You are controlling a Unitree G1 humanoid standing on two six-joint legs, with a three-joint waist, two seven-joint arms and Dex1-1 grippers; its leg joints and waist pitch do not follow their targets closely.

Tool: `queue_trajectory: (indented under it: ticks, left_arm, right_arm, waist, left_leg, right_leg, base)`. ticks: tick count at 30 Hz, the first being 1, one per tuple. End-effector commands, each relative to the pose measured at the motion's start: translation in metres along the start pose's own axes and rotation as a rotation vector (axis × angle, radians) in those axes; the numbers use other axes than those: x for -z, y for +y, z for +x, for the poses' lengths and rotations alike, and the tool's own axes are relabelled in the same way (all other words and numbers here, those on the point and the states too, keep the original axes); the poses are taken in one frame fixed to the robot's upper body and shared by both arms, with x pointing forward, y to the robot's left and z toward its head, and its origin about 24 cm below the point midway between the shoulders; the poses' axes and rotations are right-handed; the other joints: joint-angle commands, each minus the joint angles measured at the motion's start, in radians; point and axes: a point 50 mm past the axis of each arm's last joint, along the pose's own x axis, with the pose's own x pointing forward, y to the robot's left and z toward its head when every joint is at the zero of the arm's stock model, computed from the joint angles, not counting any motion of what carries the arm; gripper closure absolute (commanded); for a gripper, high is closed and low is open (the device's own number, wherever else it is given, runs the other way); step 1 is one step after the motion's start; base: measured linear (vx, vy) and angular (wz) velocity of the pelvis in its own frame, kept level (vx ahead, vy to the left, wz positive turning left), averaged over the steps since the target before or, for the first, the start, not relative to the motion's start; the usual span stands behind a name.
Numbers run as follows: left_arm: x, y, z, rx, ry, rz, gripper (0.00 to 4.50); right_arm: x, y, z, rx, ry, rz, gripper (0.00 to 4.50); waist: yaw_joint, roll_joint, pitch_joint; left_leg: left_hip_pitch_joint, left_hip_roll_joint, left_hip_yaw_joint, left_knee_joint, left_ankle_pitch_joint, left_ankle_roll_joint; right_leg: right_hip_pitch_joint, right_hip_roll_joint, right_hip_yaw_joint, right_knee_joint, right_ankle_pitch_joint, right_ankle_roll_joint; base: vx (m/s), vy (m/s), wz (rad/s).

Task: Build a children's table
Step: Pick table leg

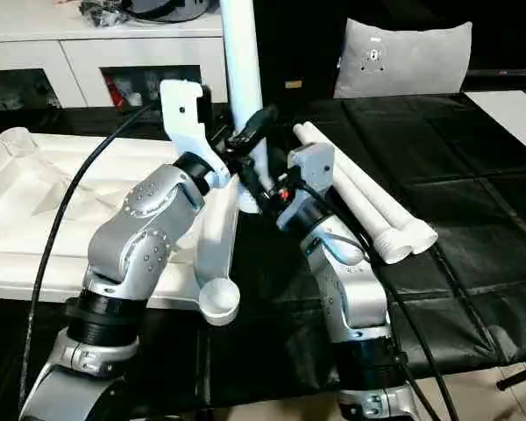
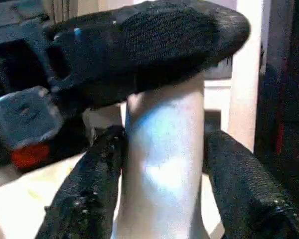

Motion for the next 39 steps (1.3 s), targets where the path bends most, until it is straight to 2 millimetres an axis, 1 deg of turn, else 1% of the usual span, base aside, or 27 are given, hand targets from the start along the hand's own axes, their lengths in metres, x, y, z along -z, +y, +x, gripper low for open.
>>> queue_trajectory:
  ticks: [1, 4, 6, 7, 8, 10, 11, 12, 14, 15, 16, 17, 19, 20, 21, 22, 23, 24, 25, 27, 30, 31, 33, 35, 36, 37, 39]
  left_arm:
    - [-0.009, 0.012, 0.002, -0.045, -0.029, 0.035, 2.55]
    - [-0.010, 0.019, 0.001, -0.055, -0.020, 0.066, 2.55]
    - [-0.011, 0.022, 0.001, -0.058, -0.019, 0.071, 2.55]
    - [-0.013, 0.028, 0.002, -0.069, -0.017, 0.076, 2.55]
    - [-0.013, 0.028, 0.002, -0.070, -0.017, 0.076, 2.55]
    - [-0.014, 0.033, 0.002, -0.070, -0.007, 0.087, 2.55]
    - [-0.015, 0.035, 0.002, -0.066, 0.000, 0.092, 2.55]
    - [-0.015, 0.037, 0.002, -0.053, 0.007, 0.089, 2.55]
    - [-0.016, 0.039, 0.001, -0.020, 0.024, 0.081, 2.55]
    - [-0.016, 0.039, 0.000, 0.007, 0.035, 0.070, 2.55]
    - [-0.016, 0.039, -0.001, 0.044, 0.047, 0.046, 2.55]
    - [-0.016, 0.038, -0.002, 0.082, 0.056, 0.000, 2.55]
    - [-0.016, 0.036, -0.004, 0.148, 0.067, -0.080, 2.55]
    - [-0.016, 0.036, -0.004, 0.148, 0.067, -0.080, 2.55]
    - [-0.019, 0.033, -0.006, 0.205, 0.066, -0.156, 2.55]
    - [-0.023, 0.031, -0.008, 0.264, 0.056, -0.241, 2.55]
    - [-0.026, 0.030, -0.008, 0.291, 0.044, -0.277, 2.55]
    - [-0.029, 0.030, -0.009, 0.314, 0.036, -0.302, 2.55]
    - [-0.032, 0.027, -0.010, 0.350, 0.023, -0.334, 2.55]
    - [-0.034, 0.026, -0.010, 0.372, 0.014, -0.354, 2.55]
    - [-0.042, 0.017, -0.017, 0.519, -0.015, -0.444, 2.55]
    - [-0.043, 0.015, -0.018, 0.544, -0.017, -0.452, 2.55]
    - [-0.043, 0.011, -0.021, 0.593, -0.012, -0.459, 2.55]
    - [-0.044, 0.007, -0.023, 0.640, 0.002, -0.454, 2.55]
    - [-0.044, 0.006, -0.024, 0.657, 0.002, -0.451, 2.55]
    - [-0.044, 0.005, -0.024, 0.671, 0.005, -0.445, 2.55]
    - [-0.044, 0.003, -0.025, 0.687, 0.011, -0.433, 2.55]
  right_arm:
    - [-0.002, -0.004, -0.004, -0.005, 0.008, -0.013, 1.49]
    - [-0.001, -0.008, -0.008, -0.011, 0.034, -0.064, 1.42]
    - [-0.002, -0.009, -0.009, -0.016, 0.034, -0.067, 1.16]
    - [-0.005, -0.012, -0.014, -0.029, 0.025, -0.059, 1.02]
    - [-0.005, -0.012, -0.015, -0.030, 0.024, -0.058, 1.02]
    - [-0.009, -0.015, -0.019, -0.046, 0.017, -0.018, 0.85]
    - [-0.011, -0.017, -0.021, -0.043, 0.015, -0.011, 0.85]
    - [-0.012, -0.020, -0.023, -0.043, 0.015, -0.007, 0.62]
    - [-0.016, -0.027, -0.027, -0.020, 0.023, 0.042, 0.58]
    - [-0.017, -0.029, -0.028, -0.024, 0.029, 0.068, 0.58]
    - [-0.018, -0.031, -0.030, -0.027, 0.040, 0.084, 0.31]
    - [-0.018, -0.035, -0.031, -0.024, 0.055, 0.097, 0.31]
    - [-0.020, -0.041, -0.034, -0.014, 0.071, 0.119, 0.18]
    - [-0.020, -0.041, -0.034, -0.014, 0.071, 0.119, 0.12]
    - [-0.022, -0.046, -0.036, -0.009, 0.069, 0.179, 0.01]
    - [-0.026, -0.050, -0.038, -0.012, 0.056, 0.251, 0.01]
    - [-0.028, -0.051, -0.039, -0.025, 0.045, 0.292, 0.00]
    - [-0.030, -0.051, -0.040, -0.038, 0.037, 0.325, 0.00]
    - [-0.032, -0.049, -0.041, -0.067, 0.031, 0.354, 0.00]
    - [-0.033, -0.048, -0.042, -0.087, 0.029, 0.369, 0.00]
    - [-0.039, -0.039, -0.047, -0.207, 0.024, 0.426, 0.00]
    - [-0.040, -0.037, -0.048, -0.228, 0.021, 0.433, 0.00]
    - [-0.046, -0.033, -0.048, -0.276, 0.009, 0.451, 0.00]
    - [-0.050, -0.031, -0.049, -0.318, 0.020, 0.442, 0.00]
    - [-0.051, -0.031, -0.049, -0.328, 0.027, 0.434, 0.00]
    - [-0.051, -0.031, -0.049, -0.337, 0.033, 0.428, 0.00]
    - [-0.052, -0.031, -0.049, -0.350, 0.042, 0.417, 0.00]
  waist:
    - [-0.002, -0.014, -0.073]
    - [-0.001, -0.014, -0.074]
    - [0.000, -0.015, -0.074]
    - [0.002, -0.014, -0.076]
    - [0.003, -0.016, -0.075]
    - [0.004, -0.017, -0.075]
    - [0.003, -0.017, -0.076]
    - [0.003, -0.017, -0.076]
    - [0.005, -0.017, -0.074]
    - [0.005, -0.014, -0.074]
    - [0.004, -0.016, -0.074]
    - [0.005, -0.013, -0.074]
    - [0.007, -0.014, -0.074]
    - [0.007, -0.014, -0.074]
    - [0.007, -0.015, -0.073]
    - [0.008, -0.016, -0.073]
    - [0.009, -0.015, -0.073]
    - [0.010, -0.016, -0.072]
    - [0.010, -0.021, -0.071]
    - [0.013, -0.018, -0.072]
    - [0.017, -0.019, -0.072]
    - [0.019, -0.021, -0.071]
    - [0.022, -0.019, -0.070]
    - [0.025, -0.016, -0.069]
    - [0.025, -0.017, -0.069]
    - [0.028, -0.018, -0.068]
    - [0.027, -0.017, -0.068]
  left_leg:
    - [0.044, 0.079, -0.033, -0.065, -0.150, 0.047]
    - [0.045, 0.079, -0.033, -0.064, -0.140, 0.045]
    - [0.044, 0.077, -0.031, -0.062, -0.135, 0.050]
    - [0.046, 0.078, -0.031, -0.061, -0.133, 0.055]
    - [0.045, 0.078, -0.031, -0.060, -0.132, 0.058]
    - [0.043, 0.078, -0.032, -0.060, -0.127, 0.068]
    - [0.043, 0.078, -0.032, -0.061, -0.126, 0.070]
    - [0.044, 0.077, -0.031, -0.060, -0.124, 0.073]
    - [0.046, 0.078, -0.031, -0.061, -0.136, 0.068]
    - [0.045, 0.078, -0.032, -0.062, -0.141, 0.063]
    - [0.045, 0.077, -0.031, -0.062, -0.142, 0.061]
    - [0.047, 0.076, -0.030, -0.062, -0.144, 0.052]
    - [0.046, 0.074, -0.028, -0.061, -0.143, 0.046]
    - [0.045, 0.074, -0.028, -0.061, -0.143, 0.045]
    - [0.046, 0.075, -0.028, -0.062, -0.152, 0.043]
    - [0.047, 0.071, -0.027, -0.059, -0.147, 0.045]
    - [0.046, 0.071, -0.027, -0.058, -0.146, 0.046]
    - [0.046, 0.072, -0.027, -0.058, -0.155, 0.045]
    - [0.047, 0.072, -0.025, -0.059, -0.160, 0.044]
    - [0.044, 0.074, -0.026, -0.059, -0.151, 0.043]
    - [0.045, 0.073, -0.025, -0.059, -0.143, 0.043]
    - [0.044, 0.073, -0.025, -0.059, -0.140, 0.045]
    - [0.045, 0.075, -0.025, -0.061, -0.145, 0.042]
    - [0.048, 0.076, -0.026, -0.064, -0.161, 0.028]
    - [0.048, 0.077, -0.025, -0.064, -0.168, 0.023]
    - [0.047, 0.076, -0.025, -0.066, -0.178, 0.005]
    - [0.047, 0.076, -0.026, -0.069, -0.187, -0.007]
  right_leg:
    - [0.025, -0.088, 0.038, -0.071, 0.046, -0.198]
    - [0.026, -0.087, 0.038, -0.068, 0.062, -0.197]
    - [0.025, -0.087, 0.038, -0.067, 0.073, -0.202]
    - [0.025, -0.088, 0.037, -0.066, 0.079, -0.205]
    - [0.025, -0.089, 0.038, -0.066, 0.082, -0.206]
    - [0.028, -0.091, 0.037, -0.065, 0.091, -0.212]
    - [0.027, -0.089, 0.035, -0.064, 0.087, -0.214]
    - [0.026, -0.089, 0.035, -0.065, 0.082, -0.215]
    - [0.025, -0.091, 0.036, -0.066, 0.059, -0.220]
    - [0.024, -0.091, 0.035, -0.067, 0.045, -0.223]
    - [0.025, -0.090, 0.035, -0.067, 0.042, -0.225]
    - [0.023, -0.089, 0.034, -0.066, 0.035, -0.236]
    - [0.024, -0.091, 0.034, -0.064, 0.034, -0.247]
    - [0.023, -0.090, 0.034, -0.066, 0.031, -0.248]
    - [0.022, -0.090, 0.034, -0.067, 0.024, -0.246]
    - [0.025, -0.094, 0.034, -0.064, 0.026, -0.258]
    - [0.023, -0.092, 0.033, -0.065, 0.013, -0.266]
    - [0.022, -0.091, 0.033, -0.068, -0.002, -0.266]
    - [0.023, -0.091, 0.034, -0.069, -0.012, -0.263]
    - [0.025, -0.094, 0.034, -0.069, -0.014, -0.256]
    - [0.024, -0.092, 0.034, -0.069, -0.016, -0.250]
    - [0.025, -0.092, 0.034, -0.069, -0.022, -0.248]
    - [0.022, -0.091, 0.035, -0.071, -0.036, -0.240]
    - [0.020, -0.090, 0.035, -0.073, -0.063, -0.228]
    - [0.020, -0.090, 0.036, -0.075, -0.073, -0.222]
    - [0.019, -0.092, 0.037, -0.077, -0.095, -0.212]
    - [0.019, -0.092, 0.037, -0.078, -0.107, -0.204]
  base:
    - [0.000, 0.000, 0.00]
    - [0.000, 0.000, 0.00]
    - [0.000, 0.000, 0.00]
    - [0.000, 0.000, 0.00]
    - [0.000, 0.000, 0.00]
    - [0.000, 0.000, 0.00]
    - [0.000, 0.000, 0.00]
    - [0.000, 0.000, 0.00]
    - [0.000, 0.000, 0.00]
    - [0.000, 0.000, 0.00]
    - [0.000, 0.000, 0.00]
    - [0.000, 0.000, 0.00]
    - [0.000, 0.000, 0.00]
    - [0.000, 0.000, 0.00]
    - [0.000, 0.000, 0.00]
    - [0.000, 0.000, 0.00]
    - [0.000, 0.000, 0.00]
    - [0.000, 0.000, 0.00]
    - [0.000, 0.000, 0.00]
    - [0.000, 0.000, 0.00]
    - [0.000, 0.000, 0.00]
    - [0.000, 0.000, 0.00]
    - [0.000, 0.000, 0.00]
    - [0.000, 0.000, 0.00]
    - [0.000, 0.000, 0.00]
    - [0.000, 0.000, 0.00]
    - [0.000, 0.000, 0.00]
